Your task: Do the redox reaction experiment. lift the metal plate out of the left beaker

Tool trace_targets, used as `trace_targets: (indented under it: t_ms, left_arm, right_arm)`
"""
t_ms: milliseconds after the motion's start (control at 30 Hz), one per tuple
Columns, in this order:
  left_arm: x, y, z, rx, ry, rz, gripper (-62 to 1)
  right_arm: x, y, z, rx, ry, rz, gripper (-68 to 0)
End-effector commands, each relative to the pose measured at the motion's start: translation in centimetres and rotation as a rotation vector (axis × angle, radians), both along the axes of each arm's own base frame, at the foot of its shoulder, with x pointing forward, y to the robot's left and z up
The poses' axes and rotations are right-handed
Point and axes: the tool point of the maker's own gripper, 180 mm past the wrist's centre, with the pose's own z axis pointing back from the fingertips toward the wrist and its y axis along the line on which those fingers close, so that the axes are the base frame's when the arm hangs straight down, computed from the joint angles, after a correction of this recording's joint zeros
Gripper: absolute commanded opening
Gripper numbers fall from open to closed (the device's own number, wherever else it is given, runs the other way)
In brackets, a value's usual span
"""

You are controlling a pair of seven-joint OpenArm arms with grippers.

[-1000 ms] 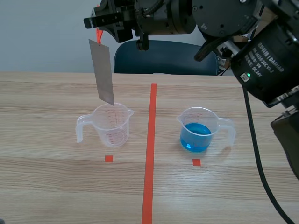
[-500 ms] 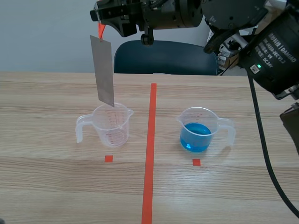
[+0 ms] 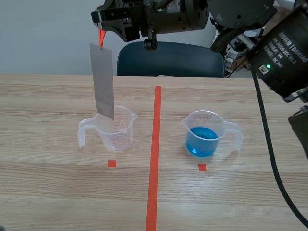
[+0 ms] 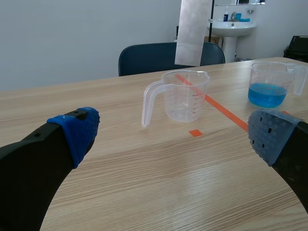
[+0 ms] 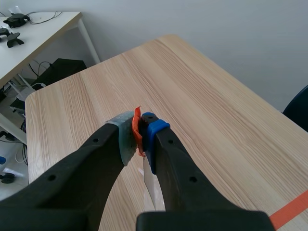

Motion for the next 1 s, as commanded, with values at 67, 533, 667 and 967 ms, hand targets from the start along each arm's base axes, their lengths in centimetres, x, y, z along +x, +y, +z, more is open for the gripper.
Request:
trace_targets:
  t_ms: [67, 533, 667, 967]
  left_arm:
    - [0.3, 0.0, 0.8, -0.009, -0.035, 0.004, 1.4]
    - [0.3, 0.0, 0.8, -0.009, -0.036, 0.004, 1.4]
    - [0.3, 0.0, 0.8, -0.008, -0.035, 0.004, 1.4]
    - [0.3, 0.0, 0.8, -0.008, -0.035, 0.004, 1.4]
  right_arm:
    - [0.0, 0.2, 1.9, 0.033, -0.039, 0.013, -67.1]
    - [0.4, 0.2, 3.5, 0.021, -0.075, 0.023, -67.1]
    - [0.5, 0.2, 3.9, 0.020, -0.085, 0.023, -67.1]
    - [0.6, 0.2, 4.2, 0.017, -0.092, 0.025, -67.1]
